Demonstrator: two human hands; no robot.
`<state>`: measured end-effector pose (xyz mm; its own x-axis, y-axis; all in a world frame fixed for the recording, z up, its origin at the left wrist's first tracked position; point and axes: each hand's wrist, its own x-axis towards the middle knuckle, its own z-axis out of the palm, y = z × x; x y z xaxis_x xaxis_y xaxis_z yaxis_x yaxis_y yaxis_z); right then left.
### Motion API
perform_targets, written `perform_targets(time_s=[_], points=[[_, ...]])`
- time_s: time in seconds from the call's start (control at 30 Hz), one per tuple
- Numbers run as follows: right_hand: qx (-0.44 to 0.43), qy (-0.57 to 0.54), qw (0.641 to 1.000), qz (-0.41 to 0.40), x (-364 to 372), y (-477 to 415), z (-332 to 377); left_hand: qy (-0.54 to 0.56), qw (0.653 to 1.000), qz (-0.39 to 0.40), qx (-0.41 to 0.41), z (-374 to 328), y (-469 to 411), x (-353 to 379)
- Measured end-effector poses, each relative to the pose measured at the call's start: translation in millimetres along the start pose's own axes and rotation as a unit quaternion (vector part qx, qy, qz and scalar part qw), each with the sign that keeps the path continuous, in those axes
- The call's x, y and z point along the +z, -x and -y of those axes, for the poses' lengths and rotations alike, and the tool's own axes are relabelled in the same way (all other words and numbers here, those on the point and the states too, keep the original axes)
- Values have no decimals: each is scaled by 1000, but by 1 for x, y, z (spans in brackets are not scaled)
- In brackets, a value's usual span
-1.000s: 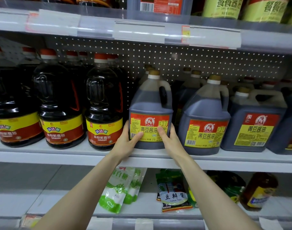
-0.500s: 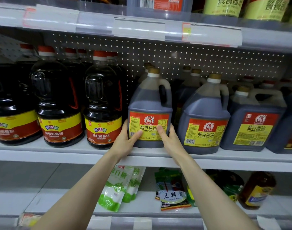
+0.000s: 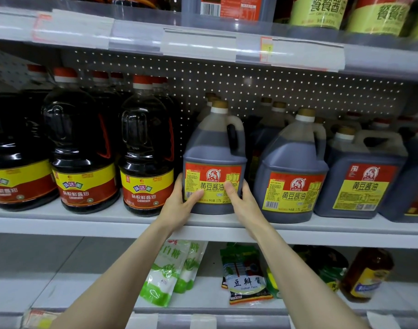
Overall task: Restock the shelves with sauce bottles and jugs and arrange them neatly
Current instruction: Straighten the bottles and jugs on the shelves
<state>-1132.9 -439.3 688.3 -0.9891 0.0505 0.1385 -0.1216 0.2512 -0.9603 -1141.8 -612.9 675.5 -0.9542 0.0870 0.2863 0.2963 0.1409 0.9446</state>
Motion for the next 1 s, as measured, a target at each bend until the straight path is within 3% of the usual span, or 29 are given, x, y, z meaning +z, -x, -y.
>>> perform_targets(time_s=[1.0], points=[[3,6,1000,-8,4,1,0,-13,1000,0,-4,2,0,-1]])
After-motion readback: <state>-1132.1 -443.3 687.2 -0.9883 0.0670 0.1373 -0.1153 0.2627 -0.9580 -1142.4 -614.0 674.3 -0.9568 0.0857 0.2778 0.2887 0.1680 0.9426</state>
